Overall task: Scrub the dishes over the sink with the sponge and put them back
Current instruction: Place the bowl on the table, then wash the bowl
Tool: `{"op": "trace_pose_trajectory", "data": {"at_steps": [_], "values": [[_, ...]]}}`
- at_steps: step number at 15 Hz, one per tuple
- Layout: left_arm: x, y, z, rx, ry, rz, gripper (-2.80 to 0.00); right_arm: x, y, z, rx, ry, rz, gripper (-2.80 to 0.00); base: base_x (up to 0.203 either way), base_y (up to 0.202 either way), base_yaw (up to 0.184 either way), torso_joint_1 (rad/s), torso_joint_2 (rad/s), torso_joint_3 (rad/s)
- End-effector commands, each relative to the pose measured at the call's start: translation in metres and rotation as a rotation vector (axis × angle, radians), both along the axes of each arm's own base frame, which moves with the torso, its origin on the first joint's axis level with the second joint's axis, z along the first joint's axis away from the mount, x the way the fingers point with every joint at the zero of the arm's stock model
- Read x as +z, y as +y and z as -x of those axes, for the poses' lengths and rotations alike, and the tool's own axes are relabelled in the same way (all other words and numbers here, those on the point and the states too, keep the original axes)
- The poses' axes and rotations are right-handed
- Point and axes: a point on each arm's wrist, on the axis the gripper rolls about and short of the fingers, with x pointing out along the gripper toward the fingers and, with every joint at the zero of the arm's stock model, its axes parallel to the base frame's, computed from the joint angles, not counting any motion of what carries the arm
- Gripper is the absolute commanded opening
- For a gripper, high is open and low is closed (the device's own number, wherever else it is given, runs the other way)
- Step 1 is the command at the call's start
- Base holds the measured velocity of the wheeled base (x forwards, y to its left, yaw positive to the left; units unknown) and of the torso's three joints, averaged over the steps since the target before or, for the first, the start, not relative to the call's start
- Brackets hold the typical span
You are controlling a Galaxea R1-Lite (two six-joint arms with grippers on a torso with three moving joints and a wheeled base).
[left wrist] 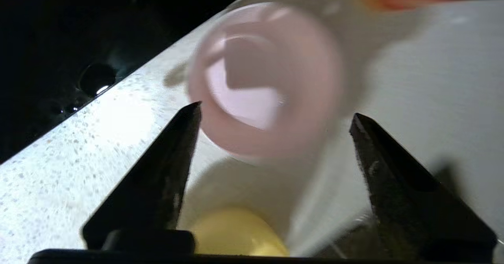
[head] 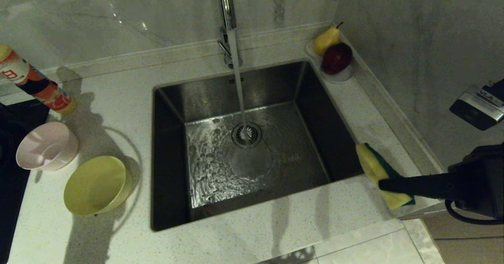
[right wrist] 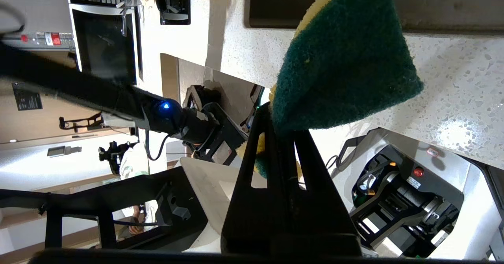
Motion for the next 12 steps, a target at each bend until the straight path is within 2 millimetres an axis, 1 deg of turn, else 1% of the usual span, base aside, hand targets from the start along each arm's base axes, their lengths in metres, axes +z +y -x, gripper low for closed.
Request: {"op": "trace_pose_trajectory", "data": {"at_steps": [1, 3, 4, 7, 9, 12], "values": [[0.036, -0.029, 0.044, -0.031, -0.106, -0.081, 0.00, -0.001, 0.000, 0.001, 0.003, 0.009, 0.000, -2.80, 0.000, 0.000, 0.000, 0.000, 0.00, 0.000], [0.033, -0.039, 0.055, -0.144, -0.044, -0.073, 0.00, -0.002, -0.001, 0.002, 0.001, 0.010, -0.001, -2.80, 0.000, 0.000, 0.000, 0.000, 0.00, 0.000], [0.030, -0.042, 0.058, -0.176, -0.015, -0.066, -2.80, -0.001, -0.001, 0.003, 0.001, 0.010, -0.002, -2.80, 0.000, 0.000, 0.000, 0.000, 0.00, 0.000], [0.016, -0.048, 0.063, -0.258, 0.075, -0.080, -2.80, -0.001, -0.001, 0.004, 0.000, 0.013, -0.002, -2.80, 0.000, 0.000, 0.000, 0.000, 0.00, 0.000], [-0.001, -0.054, 0.070, -0.362, 0.181, -0.129, -2.80, -0.003, -0.001, 0.004, -0.001, 0.019, 0.000, -2.80, 0.000, 0.000, 0.000, 0.000, 0.00, 0.000], [-0.025, -0.059, 0.078, -0.454, 0.285, -0.165, -2.80, -0.009, -0.002, 0.004, -0.002, 0.034, 0.007, -2.80, 0.000, 0.000, 0.000, 0.000, 0.00, 0.000]]}}
